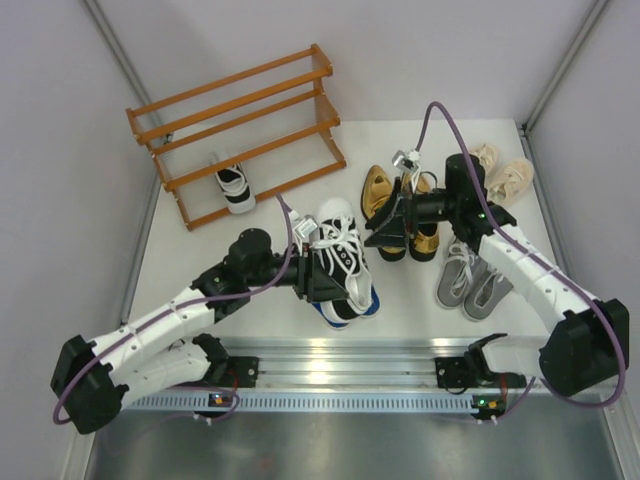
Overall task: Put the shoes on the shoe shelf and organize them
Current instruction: Pick up the shoe at the center of the board.
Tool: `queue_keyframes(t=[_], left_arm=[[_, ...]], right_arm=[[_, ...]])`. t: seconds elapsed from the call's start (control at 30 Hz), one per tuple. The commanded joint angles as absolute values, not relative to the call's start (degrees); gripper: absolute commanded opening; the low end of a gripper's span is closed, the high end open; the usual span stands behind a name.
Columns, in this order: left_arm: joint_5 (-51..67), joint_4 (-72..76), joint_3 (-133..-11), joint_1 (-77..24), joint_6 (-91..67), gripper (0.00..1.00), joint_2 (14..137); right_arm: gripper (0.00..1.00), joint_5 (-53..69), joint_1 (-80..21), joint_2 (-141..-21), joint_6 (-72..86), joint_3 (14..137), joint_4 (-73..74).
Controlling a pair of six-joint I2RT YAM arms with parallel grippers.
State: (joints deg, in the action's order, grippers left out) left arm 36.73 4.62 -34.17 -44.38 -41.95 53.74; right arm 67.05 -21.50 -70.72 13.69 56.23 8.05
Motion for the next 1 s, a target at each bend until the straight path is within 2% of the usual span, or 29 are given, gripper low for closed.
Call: queue_keyframes(t=[0.0,0.37,0.5,0.6,0.63,0.7,0.73,0.77,0.8,0.83,0.87,0.9,0.93,0.97], left_arm=[[43.0,9.1,-36.3,-45.5,-39.4,0.0,52.6],[43.0,9.1,-39.8,-51.4,-36.8,0.0,55.5],[42.1,9.1,-40.1,-51.5,-36.1,0.0,54.8],[40.9,9.1,-40.0,-51.5,-35.4,0.0,54.5],[40.3,9.1,-40.0,-51.5,-35.2,0.0,54.6],[39.5,9.1,-40.0,-51.5,-34.7,0.0,54.8],[39.0,9.0,-40.2,-51.4,-34.6,0.0,54.8],[38.4,9.1,-40.3,-51.5,-34.5,0.0,54.9],[37.9,9.0,-40.6,-51.4,-34.4,0.03,55.0],[37.0,9.0,-41.1,-51.5,-34.3,0.04,54.8],[35.7,9.1,-41.5,-51.4,-34.4,0.06,54.5],[34.3,9.0,-41.8,-51.4,-34.5,0.16,54.3],[32.5,8.4,-42.7,-51.5,-34.5,0.43,52.9],[29.1,8.2,-42.9,-51.5,-34.5,0.55,52.0]], right_arm=[[0.89,68.7,-23.5,-72.8,24.2,59.5,-2.7],[0.88,67.1,-27.5,-78.0,32.5,62.2,-11.6],[0.78,69.2,-27.7,-78.0,35.4,60.9,-15.6],[0.69,70.9,-28.1,-77.0,35.2,59.1,-16.8],[0.56,71.4,-28.3,-76.7,35.2,58.6,-17.0],[0.4,72.0,-28.7,-75.8,35.6,57.8,-18.1],[0.25,72.2,-28.7,-75.5,35.7,57.7,-18.3],[0.19,72.6,-28.7,-75.1,35.7,57.7,-18.3],[0.12,72.8,-28.6,-74.4,35.6,58.0,-18.0],[0.01,73.1,-28.4,-73.9,35.5,58.3,-17.9],[0.0,73.1,-28.1,-73.5,35.2,58.4,-17.7],[0.0,72.9,-27.2,-72.6,34.8,59.1,-16.2],[0.0,72.8,-26.4,-72.2,34.5,59.5,-15.4],[0.0,72.1,-25.3,-71.7,33.9,59.8,-14.2]])
